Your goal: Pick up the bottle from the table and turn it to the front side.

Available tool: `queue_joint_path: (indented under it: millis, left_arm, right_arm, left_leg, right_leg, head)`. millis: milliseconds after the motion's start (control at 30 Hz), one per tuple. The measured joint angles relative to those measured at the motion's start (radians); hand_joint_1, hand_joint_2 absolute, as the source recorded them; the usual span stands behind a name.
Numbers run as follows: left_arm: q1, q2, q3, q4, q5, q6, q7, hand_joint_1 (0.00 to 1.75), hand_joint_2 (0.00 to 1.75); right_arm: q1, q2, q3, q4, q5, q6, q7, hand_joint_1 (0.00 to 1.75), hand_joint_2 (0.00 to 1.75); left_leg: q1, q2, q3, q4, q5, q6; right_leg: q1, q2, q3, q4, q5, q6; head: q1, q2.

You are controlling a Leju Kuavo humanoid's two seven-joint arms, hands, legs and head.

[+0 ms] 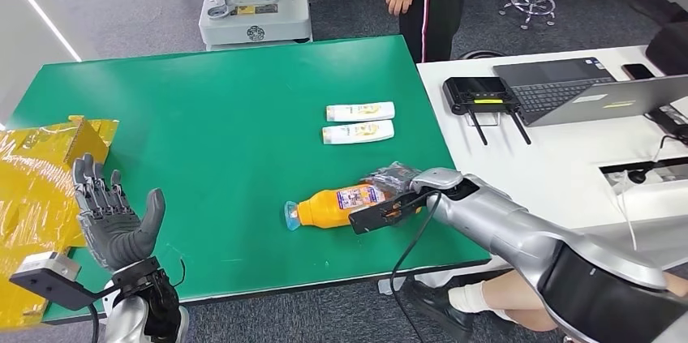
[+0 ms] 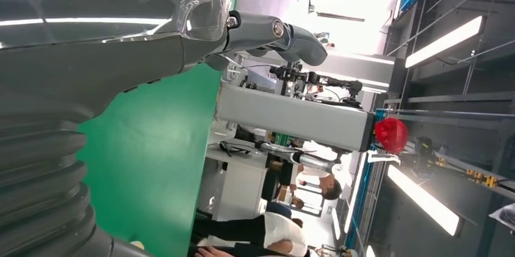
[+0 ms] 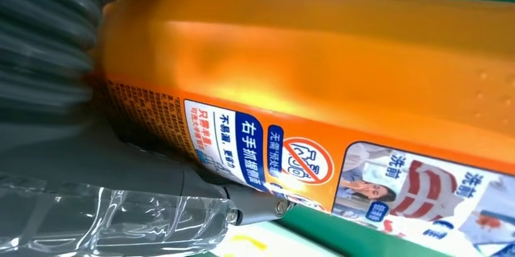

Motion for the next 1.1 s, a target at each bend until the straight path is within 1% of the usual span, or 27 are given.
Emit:
queue_joint_path:
  millis: [200,367,433,533,600,667,767,833,967,1100]
  left_arm:
    - [0.000,0.000,0.001,0.000,-0.003,-0.003,0.000,0.00,1.75]
    - [0.000,0.000,0.002,0.000,-0.007,-0.006,0.000,0.00,1.75]
    - [0.000,0.000,0.002,0.000,-0.009,-0.006,0.000,0.00,1.75]
    - [0.000,0.000,0.002,0.000,-0.010,-0.006,0.000,0.00,1.75]
    - [0.000,0.000,0.002,0.000,-0.013,-0.005,0.000,0.00,1.75]
    - [0.000,-0.001,0.002,0.000,-0.021,-0.001,0.000,0.00,1.75]
    - [0.000,-0.001,0.002,0.000,-0.040,0.012,0.000,0.00,1.75]
    - [0.000,-0.001,0.002,0.000,-0.049,0.020,0.000,0.00,1.75]
    - [0.000,-0.001,0.002,0.000,-0.053,0.026,0.000,0.00,1.75]
    - [-0.001,0.000,-0.001,0.003,-0.067,0.042,0.000,0.00,1.75]
  right_arm:
    - [0.012,0.000,-0.014,-0.006,-0.001,-0.028,-0.006,1.75,1.75]
    - [0.029,0.000,-0.032,-0.019,-0.020,-0.074,-0.027,1.75,1.75]
    - [0.040,0.000,-0.045,-0.028,-0.035,-0.099,-0.045,1.75,1.75]
    - [0.069,0.009,-0.073,-0.046,-0.064,-0.160,-0.082,1.75,1.75]
    - [0.092,0.025,-0.096,-0.059,-0.079,-0.206,-0.108,1.75,1.75]
    - [0.122,0.048,-0.131,-0.079,-0.100,-0.274,-0.153,1.75,1.75]
    - [0.186,0.098,-0.206,-0.129,-0.130,-0.401,-0.232,1.75,1.75]
    - [0.225,0.134,-0.254,-0.166,-0.138,-0.456,-0.261,1.75,1.75]
    - [0.271,0.185,-0.318,-0.219,-0.140,-0.487,-0.272,1.75,1.75]
    - [0.318,0.218,-0.380,-0.275,-0.152,-0.526,-0.311,1.75,1.75]
  left_leg:
    - [0.000,0.001,0.001,0.000,0.001,0.001]
    - [0.000,0.001,0.000,0.000,0.001,0.001]
    - [0.000,0.001,0.000,0.000,0.001,0.001]
    - [0.000,0.001,-0.001,0.000,0.001,0.001]
    - [0.000,0.000,-0.001,0.000,0.001,0.001]
    - [0.001,-0.001,-0.002,0.000,0.001,0.001]
    - [0.002,0.000,-0.002,0.000,0.000,0.000]
    - [0.002,0.000,-0.002,0.000,0.000,0.000]
    - [0.002,0.000,-0.003,0.000,0.000,0.000]
    - [0.002,-0.001,-0.003,0.000,0.000,0.000]
  right_leg:
    - [0.000,0.001,0.000,0.000,0.001,0.001]
    - [0.000,0.001,0.000,0.000,0.001,0.001]
    - [0.000,0.001,0.000,0.000,0.001,0.001]
    - [0.000,0.001,-0.001,0.000,0.001,0.001]
    - [0.000,0.001,-0.001,0.000,0.001,0.001]
    - [0.001,0.000,-0.002,0.000,0.000,0.000]
    - [0.002,0.000,-0.002,0.001,0.000,0.000]
    - [0.002,0.001,-0.003,0.001,0.000,0.000]
    - [0.002,0.000,-0.003,0.001,-0.001,-0.001]
    - [0.002,0.000,-0.003,0.001,-0.001,-0.001]
  head:
    - [0.000,0.000]
    - [0.000,0.000]
    - [0.000,0.000]
    - [0.000,0.000]
    - [0.000,0.000]
    - [0.000,0.000]
    - [0.000,0.000]
    - [0.000,0.000]
    - [0.000,0.000]
    - [0.000,0.000]
